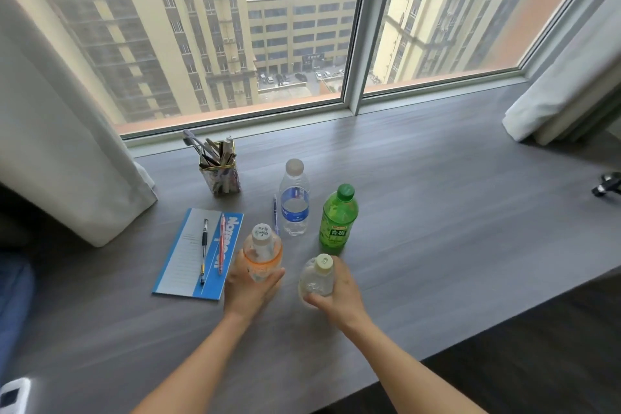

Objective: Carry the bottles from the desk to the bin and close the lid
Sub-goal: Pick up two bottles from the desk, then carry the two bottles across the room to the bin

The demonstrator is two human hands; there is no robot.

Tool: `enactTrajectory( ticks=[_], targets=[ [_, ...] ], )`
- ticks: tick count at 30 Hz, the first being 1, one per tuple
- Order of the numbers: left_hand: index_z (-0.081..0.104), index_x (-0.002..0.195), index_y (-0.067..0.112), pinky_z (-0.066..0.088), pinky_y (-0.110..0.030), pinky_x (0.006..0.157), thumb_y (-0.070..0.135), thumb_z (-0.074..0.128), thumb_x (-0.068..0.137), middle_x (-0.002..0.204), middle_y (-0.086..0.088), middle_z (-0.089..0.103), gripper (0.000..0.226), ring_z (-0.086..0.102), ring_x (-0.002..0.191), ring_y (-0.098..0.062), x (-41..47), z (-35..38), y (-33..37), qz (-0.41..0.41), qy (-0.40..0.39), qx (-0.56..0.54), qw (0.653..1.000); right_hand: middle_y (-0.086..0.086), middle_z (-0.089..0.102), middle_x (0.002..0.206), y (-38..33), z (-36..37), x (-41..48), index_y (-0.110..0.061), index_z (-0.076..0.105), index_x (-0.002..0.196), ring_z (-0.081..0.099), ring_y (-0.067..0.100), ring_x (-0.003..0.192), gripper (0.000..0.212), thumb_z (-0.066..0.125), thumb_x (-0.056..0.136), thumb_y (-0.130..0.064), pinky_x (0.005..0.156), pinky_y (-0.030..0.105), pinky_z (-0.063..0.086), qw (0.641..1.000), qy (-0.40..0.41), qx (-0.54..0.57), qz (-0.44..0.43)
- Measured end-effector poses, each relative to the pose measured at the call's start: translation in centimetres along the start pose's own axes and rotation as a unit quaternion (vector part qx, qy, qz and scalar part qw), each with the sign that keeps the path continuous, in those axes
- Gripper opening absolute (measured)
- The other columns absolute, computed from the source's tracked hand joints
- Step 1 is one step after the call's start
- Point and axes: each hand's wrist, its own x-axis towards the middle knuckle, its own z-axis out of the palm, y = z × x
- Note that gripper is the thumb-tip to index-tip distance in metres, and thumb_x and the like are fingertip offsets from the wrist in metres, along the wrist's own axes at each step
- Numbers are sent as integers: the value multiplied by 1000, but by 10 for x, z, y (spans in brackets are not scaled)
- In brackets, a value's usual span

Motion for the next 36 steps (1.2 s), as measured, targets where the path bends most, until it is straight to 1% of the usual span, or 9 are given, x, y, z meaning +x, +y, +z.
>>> enactTrajectory(
  ticks=[4, 8, 12, 18, 23, 26, 30, 33, 36],
  targets=[
    [54, 113, 20, 51, -41, 89, 34, 84, 64, 106, -1, 66, 59, 62, 102, -25, -16, 7, 4, -15, -28, -20, 999, 1, 55, 118, 12, -19, -18, -19, 47, 123, 52, 18, 110, 69, 80, 63, -27, 91, 32, 45, 999, 17, 37, 28],
    [52, 93, 36, 45, -32, 77, 43, 82, 65, 93, 13, 63, 42, 61, 89, -11, -44, 24, 13, 4, -96, -6, 995, -1, 51, 117, 37, -51, -51, -21, 44, 126, 48, 16, 111, 70, 79, 65, -28, 89, 27, 40, 995, 44, 69, 62],
    [56, 81, 42, 41, -13, 65, 49, 81, 63, 83, 18, 67, 32, 60, 75, 13, -84, 55, 31, 23, -200, 7, 979, -3, 54, 115, 74, -89, -100, -24, 45, 119, 53, 16, 108, 64, 79, 65, -33, 95, 36, 47, 981, 70, 129, 124],
    [60, 92, 33, 43, -17, 66, 54, 77, 65, 91, 6, 70, 39, 63, 82, 6, -159, 128, 60, 63, -346, 62, 934, -9, 58, 108, 153, -138, -198, -32, 49, 110, 57, 7, 101, 55, 78, 64, -34, 88, 30, 47, 953, 138, 172, 206],
    [60, 100, 26, 53, -30, 81, 54, 74, 67, 97, 4, 69, 46, 65, 91, -10, -225, 198, 76, 82, -435, 146, 885, -7, 59, 109, 228, -177, -286, -31, 45, 117, 57, 15, 103, 60, 77, 66, -32, 83, 28, 45, 918, 205, 184, 286],
    [59, 93, 27, 56, -32, 77, 59, 72, 65, 90, 5, 70, 45, 66, 83, -7, -259, 237, 83, 122, -464, 197, 855, -7, 60, 102, 270, -194, -332, -33, 47, 107, 57, 13, 96, 51, 79, 69, -25, 71, 11, 43, 891, 249, 212, 316],
    [51, 92, 27, 58, -30, 71, 61, 70, 66, 92, 9, 66, 47, 65, 80, -7, -291, 285, 91, 159, -504, 261, 808, 1, 60, 107, 316, -206, -382, -21, 46, 115, 58, 19, 99, 59, 82, 68, -25, 79, 27, 43, 851, 289, 230, 373],
    [49, 94, 26, 53, -23, 63, 60, 70, 67, 93, 10, 65, 48, 65, 79, -9, -307, 316, 99, 164, -520, 286, 788, 3, 59, 111, 342, -213, -406, -22, 46, 117, 59, 19, 99, 60, 81, 68, -26, 78, 26, 46, 826, 297, 246, 410],
    [49, 95, 23, 47, -20, 57, 57, 70, 70, 93, 8, 65, 48, 64, 76, -10, -310, 341, 107, 175, -516, 314, 777, 4, 58, 119, 362, -218, -415, -18, 43, 128, 57, 22, 107, 73, 80, 67, -28, 95, 39, 47, 808, 294, 258, 441]
  ],
)
